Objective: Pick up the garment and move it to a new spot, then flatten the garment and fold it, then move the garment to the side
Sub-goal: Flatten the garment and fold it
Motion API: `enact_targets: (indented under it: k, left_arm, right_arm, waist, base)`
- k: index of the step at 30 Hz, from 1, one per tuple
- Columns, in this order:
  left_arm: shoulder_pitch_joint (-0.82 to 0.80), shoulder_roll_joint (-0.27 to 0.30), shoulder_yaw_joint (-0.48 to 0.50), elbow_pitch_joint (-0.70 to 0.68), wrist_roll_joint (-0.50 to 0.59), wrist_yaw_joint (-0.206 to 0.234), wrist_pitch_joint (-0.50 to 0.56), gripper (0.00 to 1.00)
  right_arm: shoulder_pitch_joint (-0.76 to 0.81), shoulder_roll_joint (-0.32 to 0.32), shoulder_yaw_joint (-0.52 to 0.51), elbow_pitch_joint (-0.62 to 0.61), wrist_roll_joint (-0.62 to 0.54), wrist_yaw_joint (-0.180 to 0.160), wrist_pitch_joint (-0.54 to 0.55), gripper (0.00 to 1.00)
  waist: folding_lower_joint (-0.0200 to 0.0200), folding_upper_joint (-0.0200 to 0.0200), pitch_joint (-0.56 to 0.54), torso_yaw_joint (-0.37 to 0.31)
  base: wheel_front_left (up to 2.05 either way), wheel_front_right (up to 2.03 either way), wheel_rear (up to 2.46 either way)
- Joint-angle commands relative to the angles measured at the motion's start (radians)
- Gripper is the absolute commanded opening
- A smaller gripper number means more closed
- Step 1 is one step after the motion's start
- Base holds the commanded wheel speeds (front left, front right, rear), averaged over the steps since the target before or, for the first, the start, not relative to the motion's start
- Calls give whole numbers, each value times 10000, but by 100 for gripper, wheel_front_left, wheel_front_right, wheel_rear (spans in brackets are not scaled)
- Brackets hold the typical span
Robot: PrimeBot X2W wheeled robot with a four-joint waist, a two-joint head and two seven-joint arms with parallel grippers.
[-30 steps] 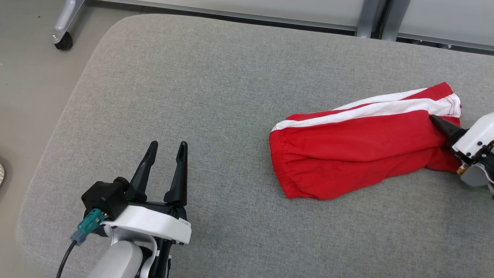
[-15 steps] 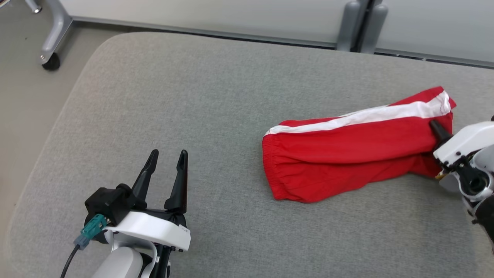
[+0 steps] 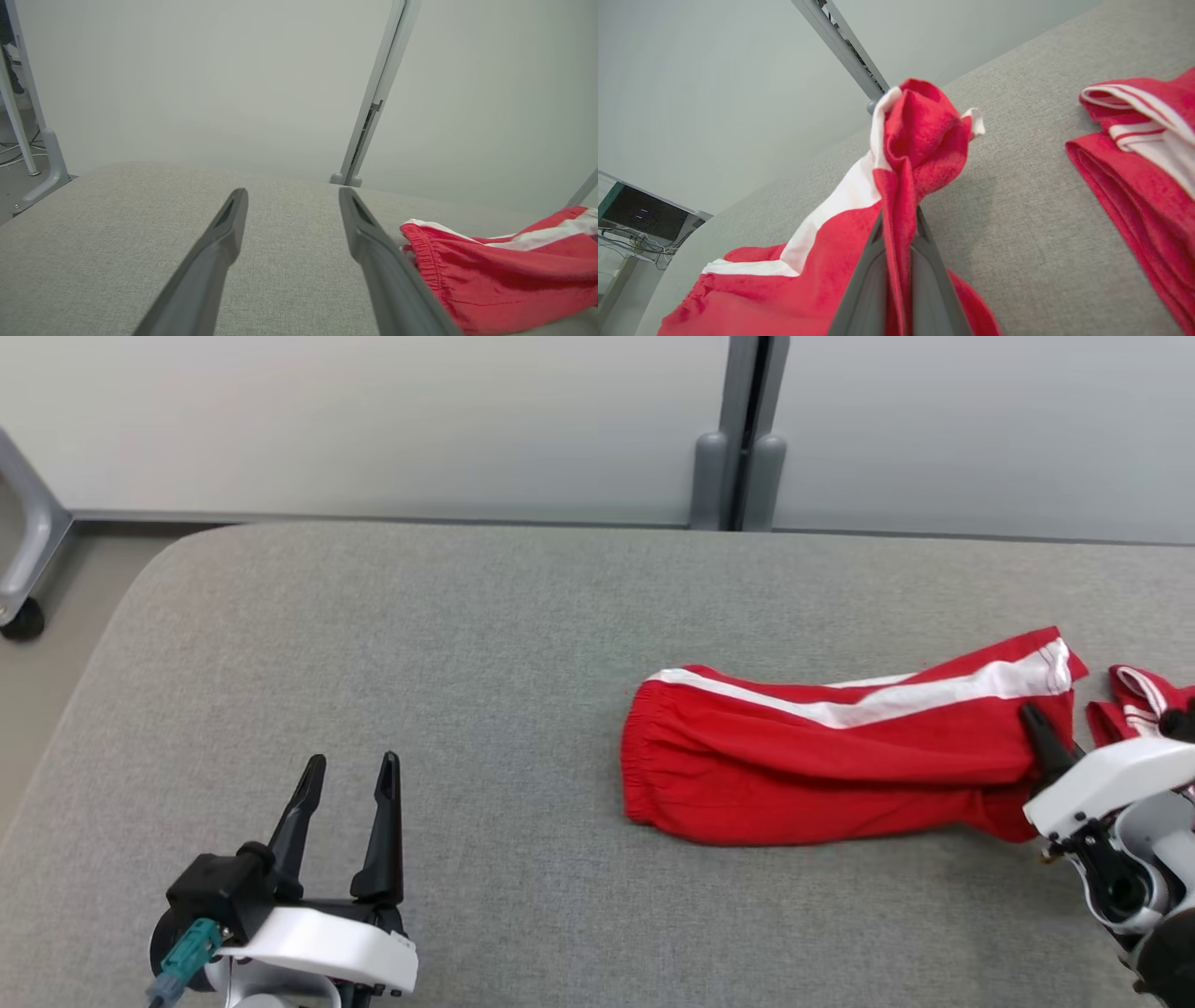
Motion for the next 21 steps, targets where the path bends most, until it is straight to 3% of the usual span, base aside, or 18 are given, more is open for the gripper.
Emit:
enact_targets:
  k: [1,6,10,21]
  left_arm:
    - [130,-37,93,-1,122,-33,-42,100]
    - [315,-246,328,99,453,-238,-42,100]
    - [376,-431,388,223,592,-420,-42,100]
    - [299,-641,429,651,773,-688,-42,100]
  right_arm:
    - [165,-109,17,-82,-88,3,-149,0]
    - [160,-441,209,-70,-534,3,-511,0]
    - [-269,-297,511,13,-1022,3,-613,0]
    - [-1277,1122,1544,636,-1907,3,-215,0]
  waist:
    - [0,0,-184,-158]
    - [0,0,-314,-221]
    - [0,0,-369,-167]
    - [0,0,-354,453]
  base:
    - [0,0,0]
    - [0,0,0]
    - [0,0,0]
    - [0,0,0]
